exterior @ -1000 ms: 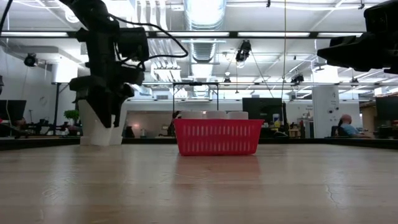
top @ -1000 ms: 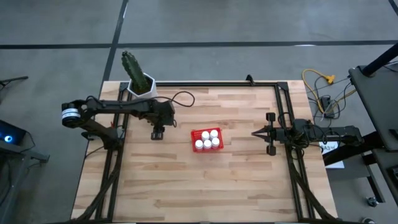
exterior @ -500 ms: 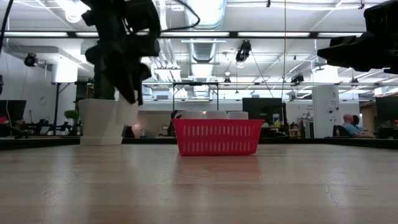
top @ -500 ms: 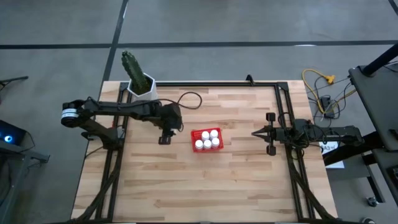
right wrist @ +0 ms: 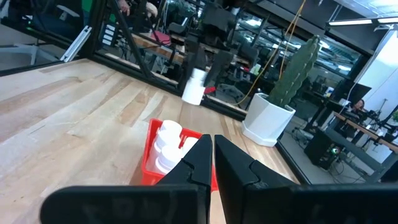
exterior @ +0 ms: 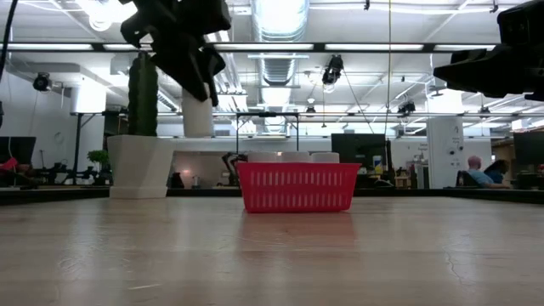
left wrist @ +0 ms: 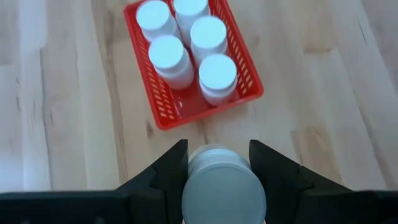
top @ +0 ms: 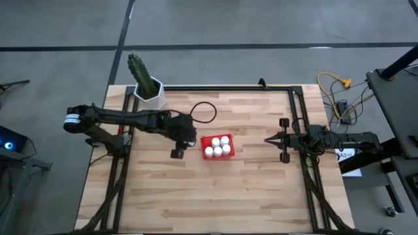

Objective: Pick and place pill bottles into a basket
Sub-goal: Put the white pill bottle into the red bin

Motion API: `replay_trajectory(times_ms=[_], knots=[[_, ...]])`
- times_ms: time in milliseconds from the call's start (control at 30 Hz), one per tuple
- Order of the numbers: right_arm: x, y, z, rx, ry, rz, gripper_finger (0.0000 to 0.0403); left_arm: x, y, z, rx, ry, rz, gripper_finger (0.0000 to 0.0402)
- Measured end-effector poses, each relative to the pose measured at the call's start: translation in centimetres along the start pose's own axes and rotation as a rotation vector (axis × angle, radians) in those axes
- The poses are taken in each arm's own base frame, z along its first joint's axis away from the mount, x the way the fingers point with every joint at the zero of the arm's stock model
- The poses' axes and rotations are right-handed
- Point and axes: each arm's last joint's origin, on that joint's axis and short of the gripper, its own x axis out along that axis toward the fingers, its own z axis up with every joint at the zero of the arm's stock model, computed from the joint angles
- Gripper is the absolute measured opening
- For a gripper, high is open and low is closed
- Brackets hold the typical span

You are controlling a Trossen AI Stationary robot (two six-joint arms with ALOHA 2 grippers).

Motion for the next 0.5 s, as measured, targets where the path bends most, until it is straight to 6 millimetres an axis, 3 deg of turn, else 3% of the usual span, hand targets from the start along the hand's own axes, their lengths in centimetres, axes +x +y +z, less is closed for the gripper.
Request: replay_trajectory(times_ms=[267,500], knots=[[0.0,0.0,0.0,-0.001,0.000,0.000,0.0008,0.4,0.2,0.8,0.001,-0.004,0.001,0.0132],[0.0,0.0,0.0,0.001,0.003,0.002,0.0009,2.8,0.6,3.0,0.067,0.068,-0.020,0.0132]])
